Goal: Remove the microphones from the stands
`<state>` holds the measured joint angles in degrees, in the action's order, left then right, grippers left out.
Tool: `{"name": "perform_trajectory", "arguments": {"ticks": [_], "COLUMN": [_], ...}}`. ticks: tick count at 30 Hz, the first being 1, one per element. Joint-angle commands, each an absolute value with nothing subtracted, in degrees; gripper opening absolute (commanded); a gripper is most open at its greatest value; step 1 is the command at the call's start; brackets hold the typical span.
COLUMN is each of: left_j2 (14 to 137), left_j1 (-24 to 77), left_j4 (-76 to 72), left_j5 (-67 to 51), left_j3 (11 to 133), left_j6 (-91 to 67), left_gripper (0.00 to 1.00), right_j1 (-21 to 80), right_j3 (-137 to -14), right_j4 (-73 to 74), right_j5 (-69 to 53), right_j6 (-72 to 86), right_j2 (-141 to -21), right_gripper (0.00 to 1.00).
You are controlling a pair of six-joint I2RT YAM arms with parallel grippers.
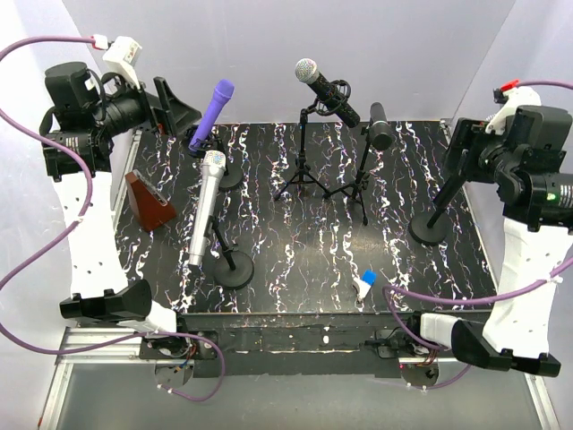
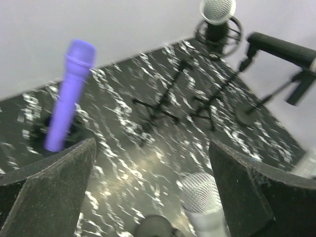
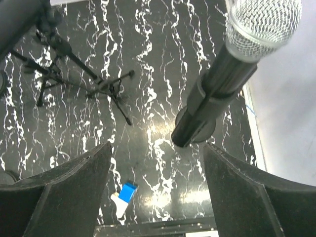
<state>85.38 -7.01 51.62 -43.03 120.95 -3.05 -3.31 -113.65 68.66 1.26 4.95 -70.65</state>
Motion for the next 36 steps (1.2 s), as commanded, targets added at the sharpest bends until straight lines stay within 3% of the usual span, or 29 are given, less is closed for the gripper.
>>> {"name": "perform_trajectory", "arguments": {"ticks": [1,7,14,21,28,36], "left_j2": [83.15,82.18,76.03,76.11,76.46,76.90], "left_j1": [-7.56,-7.56,-7.38,-5.89,-5.19,-3.87], "left_j4": [63.26,74.60,81.29,84.11,82.88,84.64], "left_j5": [-55.80,-59.94,-54.05,-55.81,-57.39,-58.80], "left_j3": [122.78,125.95,114.19,110.83,106.97,102.05], "left_j6": [-5.28,-3.69,-0.27,6.06,7.82,10.90], "left_gripper": [0.98,0.98,0.95,0.92,0.77,0.70], "right_j1": [-3.52,-3.51,-3.43,-3.52,-3.34,-3.34], "right_j3": [-110.49,-104.16,-103.62,-105.73,-104.33,-104.06], "right_j4": [65.84,57.14,52.39,51.07,50.10,50.45], "right_j5": [0.45,-9.14,-9.14,-10.19,-11.42,-11.42], "right_j6": [2.64,0.26,-1.30,-1.76,-1.93,-2.20], "right_j2": [-64.61,-58.72,-58.62,-61.61,-61.08,-61.79], "right_gripper": [0.82,0.86,0.86,0.85,0.83,0.82]}}
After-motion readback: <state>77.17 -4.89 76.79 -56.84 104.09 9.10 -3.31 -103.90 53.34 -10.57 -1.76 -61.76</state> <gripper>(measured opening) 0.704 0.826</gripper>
